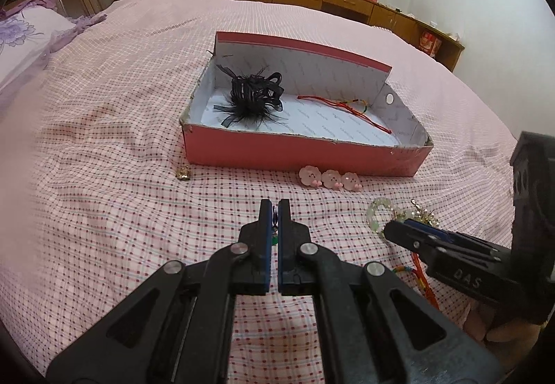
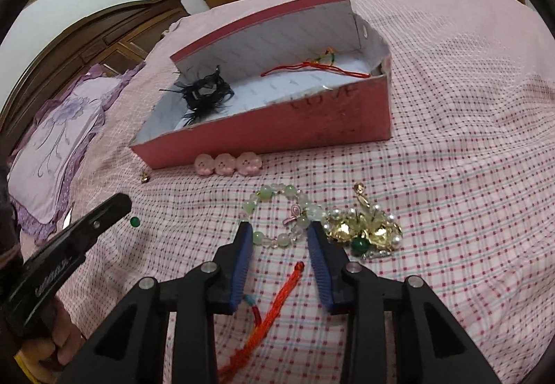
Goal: Organize jewelry
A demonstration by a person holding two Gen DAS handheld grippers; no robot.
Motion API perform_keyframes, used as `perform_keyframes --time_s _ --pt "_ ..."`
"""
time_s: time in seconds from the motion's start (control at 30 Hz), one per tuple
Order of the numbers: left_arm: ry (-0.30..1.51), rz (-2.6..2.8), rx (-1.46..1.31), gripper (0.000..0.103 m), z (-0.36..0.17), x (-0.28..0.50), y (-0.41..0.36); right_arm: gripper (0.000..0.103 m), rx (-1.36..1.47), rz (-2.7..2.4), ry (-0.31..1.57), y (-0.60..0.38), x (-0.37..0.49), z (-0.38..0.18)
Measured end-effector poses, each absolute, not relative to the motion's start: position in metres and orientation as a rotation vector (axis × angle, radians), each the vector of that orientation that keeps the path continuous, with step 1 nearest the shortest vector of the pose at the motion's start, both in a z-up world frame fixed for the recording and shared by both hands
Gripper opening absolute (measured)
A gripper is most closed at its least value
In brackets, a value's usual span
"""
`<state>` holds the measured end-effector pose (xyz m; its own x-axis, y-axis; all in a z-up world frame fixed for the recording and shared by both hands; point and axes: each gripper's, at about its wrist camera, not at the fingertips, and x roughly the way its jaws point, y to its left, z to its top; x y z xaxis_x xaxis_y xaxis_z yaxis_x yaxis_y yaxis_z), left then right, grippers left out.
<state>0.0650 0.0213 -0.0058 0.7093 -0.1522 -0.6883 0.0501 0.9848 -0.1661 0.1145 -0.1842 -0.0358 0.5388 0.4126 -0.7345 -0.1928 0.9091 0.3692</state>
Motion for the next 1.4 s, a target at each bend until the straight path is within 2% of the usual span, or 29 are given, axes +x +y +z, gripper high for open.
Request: perform_keyframes --time_s 0.03,0.07,0.1,0.17,0.2,0.3,0.77,1.4 --pt "0.774 -0.111 -0.139 0.0 -0.006 0.065 0.022 0.032 0.26 0.363 0.937 -0.184 0.116 -0.036" --pt "0.772 -0.11 -0.139 0.0 -0.005 0.063 0.022 0.026 0.257 0.36 0.936 -0.183 0.117 -0.037" --pt "0.771 -0.11 -0.139 0.0 -0.005 0.063 0.022 0.012 0.248 0.356 0.935 -0.182 0.117 -0.037" --pt "0.768 -0.109 -0.139 0.0 -0.004 0.061 0.023 0.012 0.228 0.347 0.93 -0.18 0.117 -0.037" --pt "0.767 -0.11 -0.14 0.0 -0.004 0.06 0.023 0.006 0.225 0.349 0.925 -0.18 0.116 -0.037" --pt "0.764 -0.11 -0.143 0.0 -0.003 0.059 0.024 0.002 0.192 0.36 0.892 -0.178 0.11 -0.032" --pt "0.732 -0.121 -0.143 0.0 0.01 0.054 0.019 0.001 0.096 0.42 0.717 -0.182 0.073 0.012" --pt "0.672 -0.152 -0.139 0.0 0.036 0.048 0.008 0.001 0.071 0.446 0.608 -0.186 0.059 0.043"
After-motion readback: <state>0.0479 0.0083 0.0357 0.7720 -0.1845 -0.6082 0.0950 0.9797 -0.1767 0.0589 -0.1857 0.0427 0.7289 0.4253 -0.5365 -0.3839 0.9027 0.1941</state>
